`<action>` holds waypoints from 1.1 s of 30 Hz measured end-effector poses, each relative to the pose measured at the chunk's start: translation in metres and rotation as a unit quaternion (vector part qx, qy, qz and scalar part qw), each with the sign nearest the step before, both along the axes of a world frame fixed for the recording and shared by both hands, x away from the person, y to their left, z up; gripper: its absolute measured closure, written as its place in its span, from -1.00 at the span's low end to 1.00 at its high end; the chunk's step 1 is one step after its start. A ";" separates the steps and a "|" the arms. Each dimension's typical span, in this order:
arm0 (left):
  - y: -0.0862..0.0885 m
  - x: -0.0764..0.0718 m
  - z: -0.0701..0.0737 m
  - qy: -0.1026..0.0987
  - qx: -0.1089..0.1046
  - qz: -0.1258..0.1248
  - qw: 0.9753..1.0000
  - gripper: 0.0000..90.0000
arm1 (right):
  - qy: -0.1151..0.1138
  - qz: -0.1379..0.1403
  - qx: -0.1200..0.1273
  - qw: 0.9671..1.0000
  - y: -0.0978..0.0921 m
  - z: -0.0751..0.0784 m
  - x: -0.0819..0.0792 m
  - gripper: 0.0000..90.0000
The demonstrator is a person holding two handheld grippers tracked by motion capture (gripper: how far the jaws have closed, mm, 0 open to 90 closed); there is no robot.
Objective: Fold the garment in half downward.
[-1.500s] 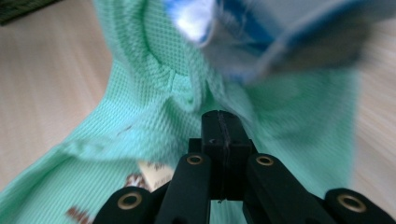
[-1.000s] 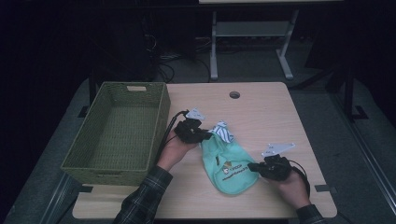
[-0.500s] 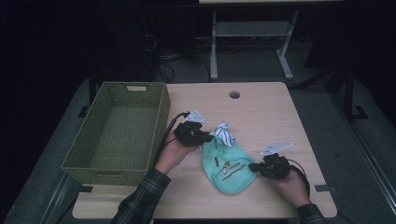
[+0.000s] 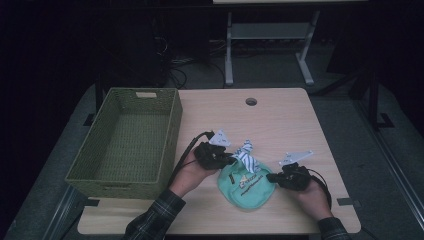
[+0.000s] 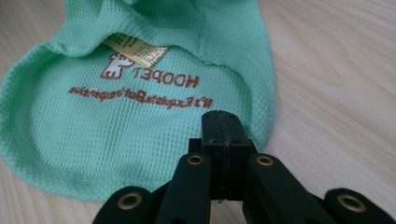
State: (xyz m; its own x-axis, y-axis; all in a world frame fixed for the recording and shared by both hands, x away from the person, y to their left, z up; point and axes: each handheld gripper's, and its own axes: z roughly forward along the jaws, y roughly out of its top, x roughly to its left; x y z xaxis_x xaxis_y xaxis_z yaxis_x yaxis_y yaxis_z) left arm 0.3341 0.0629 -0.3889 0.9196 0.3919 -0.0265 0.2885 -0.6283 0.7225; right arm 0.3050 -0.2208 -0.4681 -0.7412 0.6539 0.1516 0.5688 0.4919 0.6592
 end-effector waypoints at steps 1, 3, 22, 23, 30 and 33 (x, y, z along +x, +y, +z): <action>-0.001 -0.002 -0.001 0.001 0.000 0.000 1.000 0.83 | 0.000 0.000 0.000 1.000 0.000 0.000 0.000 0.99; -0.002 -0.004 -0.004 0.003 0.006 -0.005 1.000 0.83 | 0.000 0.001 -0.002 1.000 0.000 0.000 0.000 0.99; -0.024 -0.023 -0.018 0.051 -0.006 -0.059 0.997 0.30 | -0.001 0.001 -0.004 1.000 -0.001 0.001 -0.001 0.98; -0.024 -0.023 -0.014 0.047 -0.011 -0.058 0.997 0.28 | -0.001 0.001 -0.003 1.000 -0.001 0.001 -0.001 0.98; -0.024 -0.008 -0.007 0.041 -0.029 -0.035 0.998 0.32 | -0.001 0.001 -0.005 1.000 0.000 0.001 -0.001 0.98; -0.028 -0.001 -0.013 0.057 -0.028 -0.020 0.998 0.36 | 0.000 0.001 -0.005 1.000 0.000 0.001 -0.001 0.98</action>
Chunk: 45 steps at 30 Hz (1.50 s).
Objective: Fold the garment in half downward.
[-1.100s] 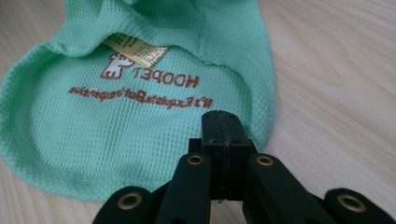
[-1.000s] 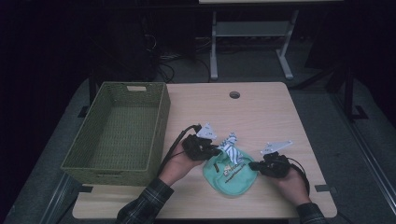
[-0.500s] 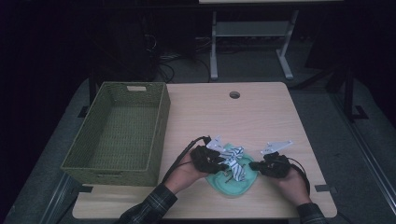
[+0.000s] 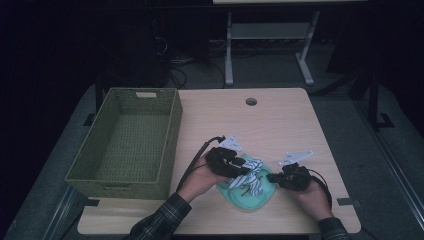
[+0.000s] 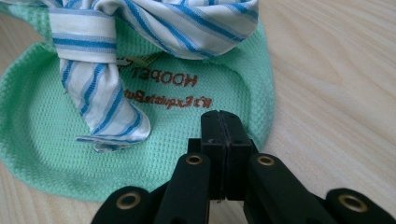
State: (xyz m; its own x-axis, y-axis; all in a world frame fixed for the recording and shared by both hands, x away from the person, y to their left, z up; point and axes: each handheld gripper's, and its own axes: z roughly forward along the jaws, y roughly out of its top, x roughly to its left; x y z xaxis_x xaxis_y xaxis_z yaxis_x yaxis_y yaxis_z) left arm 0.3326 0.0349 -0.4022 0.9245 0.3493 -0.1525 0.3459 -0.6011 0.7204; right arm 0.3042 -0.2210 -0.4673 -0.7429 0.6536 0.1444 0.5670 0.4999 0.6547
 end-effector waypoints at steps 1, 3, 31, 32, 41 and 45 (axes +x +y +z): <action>-0.002 0.001 -0.003 0.000 0.005 0.003 1.000 0.37 | -0.001 0.000 0.002 1.000 0.000 0.000 0.000 0.98; -0.004 0.004 -0.007 0.009 0.007 0.006 1.000 0.37 | -0.001 0.000 0.002 1.000 0.000 0.000 0.000 0.98; 0.023 0.017 0.006 0.013 -0.008 0.050 0.999 0.99 | -0.012 0.002 0.018 1.000 -0.002 0.009 -0.005 0.98; 0.026 0.018 0.008 0.011 -0.011 0.054 0.998 0.99 | -0.015 0.006 0.021 1.000 -0.002 0.010 -0.006 0.98; 0.037 0.020 0.026 -0.016 -0.024 0.071 0.997 0.99 | -0.020 0.045 0.036 0.998 0.020 0.016 -0.016 0.98; 0.036 0.019 0.027 -0.018 -0.025 0.072 0.997 0.99 | -0.023 0.060 0.042 0.997 0.028 0.020 -0.020 0.98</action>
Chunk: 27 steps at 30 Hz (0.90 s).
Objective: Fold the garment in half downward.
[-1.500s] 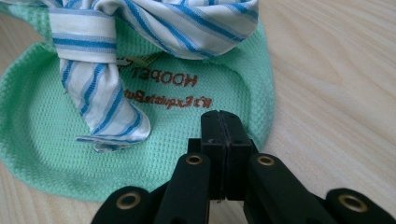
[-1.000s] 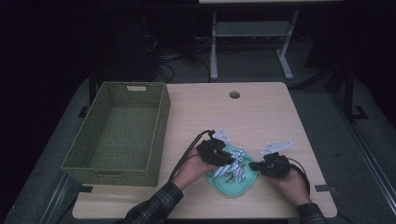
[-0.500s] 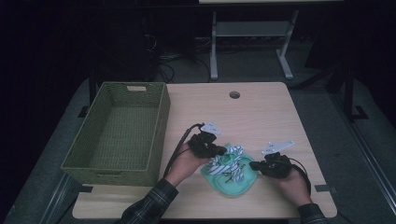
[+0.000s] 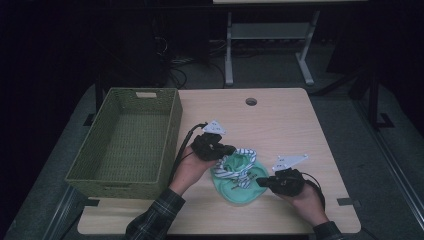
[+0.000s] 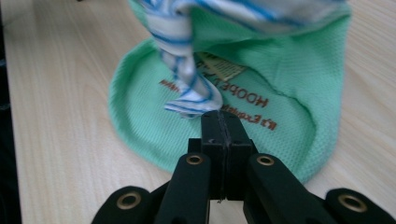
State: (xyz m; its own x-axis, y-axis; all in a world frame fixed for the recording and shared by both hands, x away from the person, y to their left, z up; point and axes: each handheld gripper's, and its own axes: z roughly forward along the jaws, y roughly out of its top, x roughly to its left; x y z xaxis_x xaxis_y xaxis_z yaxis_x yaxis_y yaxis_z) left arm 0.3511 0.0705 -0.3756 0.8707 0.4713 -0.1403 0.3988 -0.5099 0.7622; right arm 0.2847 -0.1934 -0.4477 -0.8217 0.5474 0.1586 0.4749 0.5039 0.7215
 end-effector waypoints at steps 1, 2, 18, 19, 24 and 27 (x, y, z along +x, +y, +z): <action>-0.001 -0.001 -0.001 0.001 0.001 -0.002 1.000 0.99 | 0.000 0.003 0.001 1.000 0.001 0.000 0.000 0.98; -0.003 -0.002 -0.002 -0.001 0.003 -0.006 1.000 0.99 | 0.002 0.002 0.000 1.000 0.003 0.000 -0.001 0.98; -0.036 -0.035 -0.025 0.025 0.017 -0.072 0.997 0.98 | 0.004 -0.053 -0.012 0.999 -0.028 -0.006 0.012 0.98; -0.039 -0.036 -0.028 0.025 0.020 -0.075 0.997 0.98 | 0.001 -0.054 -0.013 0.998 -0.030 -0.006 0.013 0.98; -0.049 -0.037 -0.044 0.032 0.039 -0.081 0.995 0.97 | -0.003 -0.065 -0.012 0.998 -0.037 -0.005 0.015 0.98; -0.053 -0.037 -0.054 0.037 0.051 -0.083 0.995 0.97 | 0.000 -0.070 -0.007 0.998 -0.038 -0.003 0.014 0.98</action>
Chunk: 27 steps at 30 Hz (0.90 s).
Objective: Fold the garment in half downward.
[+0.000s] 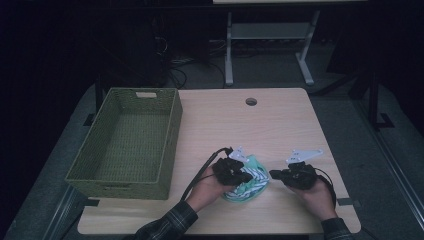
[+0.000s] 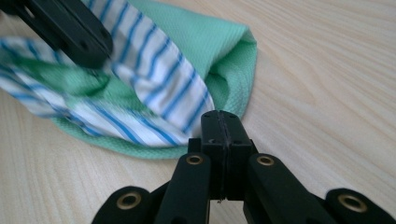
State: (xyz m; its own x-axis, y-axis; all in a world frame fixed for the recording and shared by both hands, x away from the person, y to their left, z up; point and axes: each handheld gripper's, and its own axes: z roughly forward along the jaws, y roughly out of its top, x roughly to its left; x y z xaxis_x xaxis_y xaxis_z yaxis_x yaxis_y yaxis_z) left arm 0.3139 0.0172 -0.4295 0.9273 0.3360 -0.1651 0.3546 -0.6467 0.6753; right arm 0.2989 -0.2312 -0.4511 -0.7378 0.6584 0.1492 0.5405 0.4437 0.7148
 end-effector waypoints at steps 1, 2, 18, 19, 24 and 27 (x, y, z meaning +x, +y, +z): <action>-0.001 0.000 -0.003 0.001 0.002 0.000 1.000 0.97 | -0.004 0.003 -0.001 1.000 0.000 0.000 0.000 0.98; -0.002 0.000 -0.004 0.003 0.005 -0.001 1.000 0.96 | -0.004 0.004 0.002 1.000 0.001 0.001 0.000 0.98; 0.031 -0.023 0.014 0.013 -0.024 0.014 1.000 0.91 | -0.010 0.031 0.009 0.999 0.018 0.007 -0.001 0.98; 0.033 -0.026 0.012 0.016 -0.023 0.014 0.999 0.94 | -0.012 0.034 0.010 0.999 0.018 0.006 -0.001 0.98; 0.034 -0.033 0.000 0.029 -0.008 0.011 1.000 0.96 | -0.005 0.039 0.010 0.999 0.022 0.005 -0.006 0.98; 0.030 -0.034 -0.008 0.022 0.016 0.005 1.000 0.95 | 0.003 0.041 0.003 0.999 0.024 0.000 -0.008 0.98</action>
